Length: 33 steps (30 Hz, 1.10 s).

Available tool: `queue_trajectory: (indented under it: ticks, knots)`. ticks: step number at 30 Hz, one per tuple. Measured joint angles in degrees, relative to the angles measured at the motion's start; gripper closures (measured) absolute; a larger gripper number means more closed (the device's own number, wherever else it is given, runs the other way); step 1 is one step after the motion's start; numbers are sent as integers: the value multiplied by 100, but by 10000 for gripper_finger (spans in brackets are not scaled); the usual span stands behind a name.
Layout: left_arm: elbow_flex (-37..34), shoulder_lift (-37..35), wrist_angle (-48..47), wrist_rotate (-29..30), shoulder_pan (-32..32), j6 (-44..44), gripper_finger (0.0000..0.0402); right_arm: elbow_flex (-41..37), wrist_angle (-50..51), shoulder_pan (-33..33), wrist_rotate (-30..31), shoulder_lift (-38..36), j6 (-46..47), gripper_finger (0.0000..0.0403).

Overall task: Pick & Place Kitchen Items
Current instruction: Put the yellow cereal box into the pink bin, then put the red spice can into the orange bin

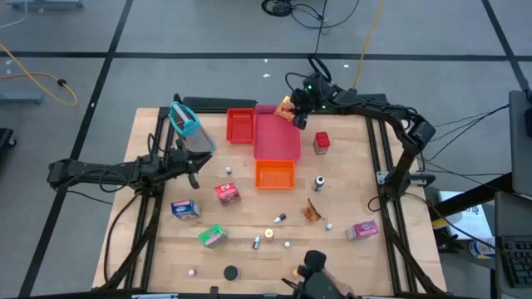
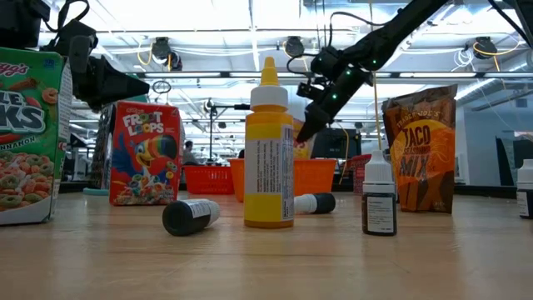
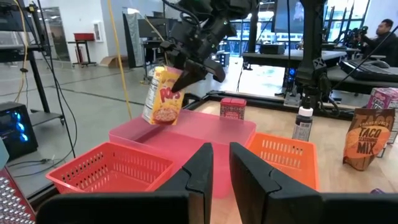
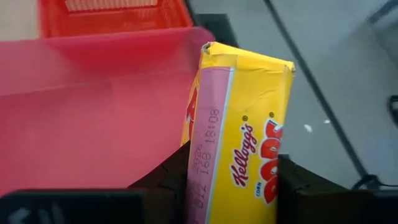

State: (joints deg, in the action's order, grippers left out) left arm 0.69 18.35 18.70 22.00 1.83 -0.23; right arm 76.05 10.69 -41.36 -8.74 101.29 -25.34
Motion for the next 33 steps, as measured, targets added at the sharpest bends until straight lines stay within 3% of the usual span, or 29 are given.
queue_trajectory:
  ticks: [15, 24, 33]
  knots:
    - [0, 2, 1, 0, 2, 2, 350, -2, -302, 135, 576, 1, -1, 182]
    - [0, 1, 0, 4, 1, 2, 350, -2, -111, 231, 634, -282, 347, 178]
    - [0, 0, -2, 4, 0, 0, 350, -4, 1289, 796, 1650, -1083, 1158, 173]
